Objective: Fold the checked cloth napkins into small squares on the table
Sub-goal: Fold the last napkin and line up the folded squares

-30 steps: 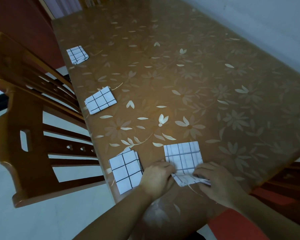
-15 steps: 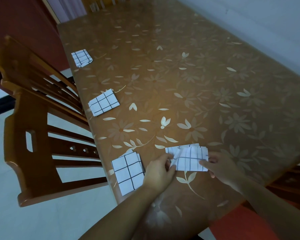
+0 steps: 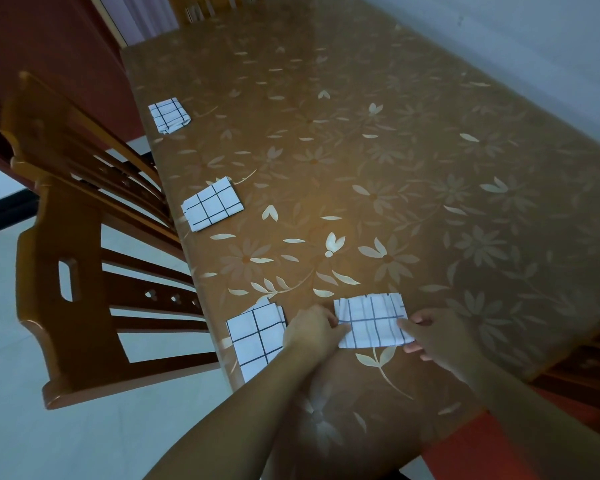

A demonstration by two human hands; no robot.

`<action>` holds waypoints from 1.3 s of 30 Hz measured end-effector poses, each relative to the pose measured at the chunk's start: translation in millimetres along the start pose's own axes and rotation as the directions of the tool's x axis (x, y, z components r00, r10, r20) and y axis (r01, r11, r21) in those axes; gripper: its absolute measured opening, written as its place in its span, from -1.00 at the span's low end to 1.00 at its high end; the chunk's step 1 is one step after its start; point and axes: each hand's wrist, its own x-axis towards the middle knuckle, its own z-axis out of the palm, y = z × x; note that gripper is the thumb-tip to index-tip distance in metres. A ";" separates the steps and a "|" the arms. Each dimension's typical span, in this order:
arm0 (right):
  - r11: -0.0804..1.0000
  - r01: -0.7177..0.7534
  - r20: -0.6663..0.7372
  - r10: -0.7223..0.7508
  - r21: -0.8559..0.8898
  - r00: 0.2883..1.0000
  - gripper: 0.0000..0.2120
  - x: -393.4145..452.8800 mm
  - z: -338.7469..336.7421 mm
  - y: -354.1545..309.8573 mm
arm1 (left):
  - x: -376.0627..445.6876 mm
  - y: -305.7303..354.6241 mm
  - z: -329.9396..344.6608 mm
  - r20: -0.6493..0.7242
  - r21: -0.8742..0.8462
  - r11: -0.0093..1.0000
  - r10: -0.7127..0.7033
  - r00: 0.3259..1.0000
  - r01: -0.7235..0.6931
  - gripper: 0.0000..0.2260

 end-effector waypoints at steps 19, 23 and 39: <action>0.956 0.040 0.100 -0.012 -0.289 0.995 -0.73 2.0 -1.7 -15.9 | -6.2 1.5 5.5 -0.089 0.280 0.955 0.124 0.988 -0.095 -0.73; 0.919 0.092 -0.041 -0.116 -0.385 0.992 -0.69 7.2 11.8 -1.7 | -12.3 4.0 20.8 -0.224 0.483 0.782 0.545 0.808 -0.394 -0.81; 0.454 0.645 0.175 -0.718 -0.615 0.673 -0.42 -23.6 55.5 -22.4 | 9.9 -14.9 47.7 0.130 0.568 0.683 0.478 0.869 -0.460 -0.44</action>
